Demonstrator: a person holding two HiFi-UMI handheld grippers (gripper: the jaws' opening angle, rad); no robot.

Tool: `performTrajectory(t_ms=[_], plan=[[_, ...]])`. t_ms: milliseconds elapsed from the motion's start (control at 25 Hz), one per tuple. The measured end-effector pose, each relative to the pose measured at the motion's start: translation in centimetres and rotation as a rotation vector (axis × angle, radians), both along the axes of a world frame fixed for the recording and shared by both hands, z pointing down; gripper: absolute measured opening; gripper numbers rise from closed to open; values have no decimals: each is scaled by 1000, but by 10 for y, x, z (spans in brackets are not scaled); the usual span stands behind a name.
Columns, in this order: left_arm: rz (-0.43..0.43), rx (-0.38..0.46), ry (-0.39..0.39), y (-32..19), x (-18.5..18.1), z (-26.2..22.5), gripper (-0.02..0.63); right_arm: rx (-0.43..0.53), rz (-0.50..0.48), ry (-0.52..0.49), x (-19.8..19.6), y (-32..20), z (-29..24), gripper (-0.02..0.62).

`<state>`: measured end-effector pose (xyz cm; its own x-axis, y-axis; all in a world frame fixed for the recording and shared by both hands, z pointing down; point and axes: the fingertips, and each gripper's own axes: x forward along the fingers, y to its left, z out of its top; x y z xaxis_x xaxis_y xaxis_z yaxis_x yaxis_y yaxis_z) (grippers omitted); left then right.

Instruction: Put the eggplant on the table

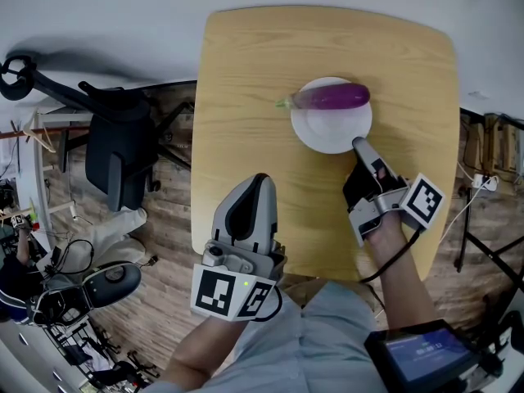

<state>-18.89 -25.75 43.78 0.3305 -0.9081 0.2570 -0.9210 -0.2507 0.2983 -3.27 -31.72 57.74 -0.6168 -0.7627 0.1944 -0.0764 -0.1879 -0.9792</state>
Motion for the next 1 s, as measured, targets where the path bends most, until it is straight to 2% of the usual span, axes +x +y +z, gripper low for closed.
performTrajectory(t_ms=[320,640,1000], plan=[[-13,10,6,0,-8,-11,8,-59,-6,54,-3,3,3,12],[-18,28,7,3,-13,-22,7,-107,-30,108,-6,6,0,113],[-29,33,14,12,-12,-29,8,-88,-186,277,-13,20,-2,172]])
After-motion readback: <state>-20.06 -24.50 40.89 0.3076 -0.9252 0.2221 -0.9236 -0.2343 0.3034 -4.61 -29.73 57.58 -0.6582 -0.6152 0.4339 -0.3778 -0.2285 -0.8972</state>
